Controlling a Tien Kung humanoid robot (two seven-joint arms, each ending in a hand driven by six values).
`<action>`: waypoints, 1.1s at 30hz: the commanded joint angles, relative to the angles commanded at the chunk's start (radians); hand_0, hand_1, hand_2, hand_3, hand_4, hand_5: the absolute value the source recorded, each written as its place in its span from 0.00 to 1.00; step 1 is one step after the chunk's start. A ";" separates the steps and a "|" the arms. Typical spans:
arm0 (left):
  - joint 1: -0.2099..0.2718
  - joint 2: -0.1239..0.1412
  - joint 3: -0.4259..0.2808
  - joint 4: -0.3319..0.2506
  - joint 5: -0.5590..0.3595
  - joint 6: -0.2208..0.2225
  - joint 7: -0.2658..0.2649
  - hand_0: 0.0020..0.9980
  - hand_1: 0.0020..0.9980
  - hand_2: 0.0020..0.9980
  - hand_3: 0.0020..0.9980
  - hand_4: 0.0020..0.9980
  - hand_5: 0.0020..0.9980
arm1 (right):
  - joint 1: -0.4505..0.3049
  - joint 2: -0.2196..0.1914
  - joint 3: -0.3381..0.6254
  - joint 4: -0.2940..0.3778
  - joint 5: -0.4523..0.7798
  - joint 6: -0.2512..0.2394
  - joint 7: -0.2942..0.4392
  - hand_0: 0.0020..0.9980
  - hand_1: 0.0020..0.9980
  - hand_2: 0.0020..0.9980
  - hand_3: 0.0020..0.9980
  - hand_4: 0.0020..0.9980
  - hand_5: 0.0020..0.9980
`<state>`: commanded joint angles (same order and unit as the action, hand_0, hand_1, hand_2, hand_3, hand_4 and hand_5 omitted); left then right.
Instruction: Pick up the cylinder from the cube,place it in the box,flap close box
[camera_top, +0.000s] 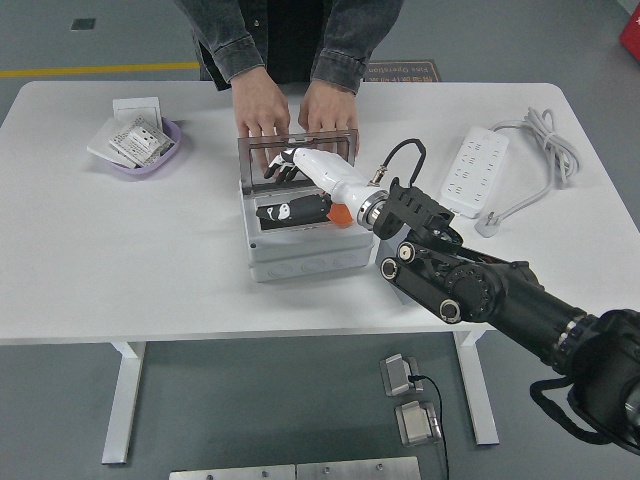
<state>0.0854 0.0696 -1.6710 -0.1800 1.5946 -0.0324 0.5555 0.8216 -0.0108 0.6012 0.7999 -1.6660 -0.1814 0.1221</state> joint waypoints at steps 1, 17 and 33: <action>0.001 0.000 0.000 0.000 0.000 0.000 0.000 0.71 0.71 0.62 0.72 0.78 0.57 | -0.005 -0.008 0.009 0.016 -0.005 0.004 -0.005 0.83 0.72 0.66 0.68 0.95 0.45; 0.009 -0.003 0.003 0.000 -0.022 0.005 -0.001 0.71 0.71 0.62 0.72 0.77 0.56 | -0.067 -0.152 0.160 0.294 -0.007 0.085 -0.080 0.81 0.71 0.66 0.68 0.95 0.46; 0.011 0.002 -0.002 0.000 -0.013 0.005 -0.002 0.71 0.71 0.62 0.72 0.77 0.56 | -0.008 -0.125 0.192 0.237 0.034 0.091 -0.082 0.80 0.70 0.67 0.69 0.95 0.47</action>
<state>0.0964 0.0713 -1.6732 -0.1800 1.5817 -0.0271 0.5534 0.8135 -0.1356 0.7927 1.0365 -1.6324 -0.0906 0.0402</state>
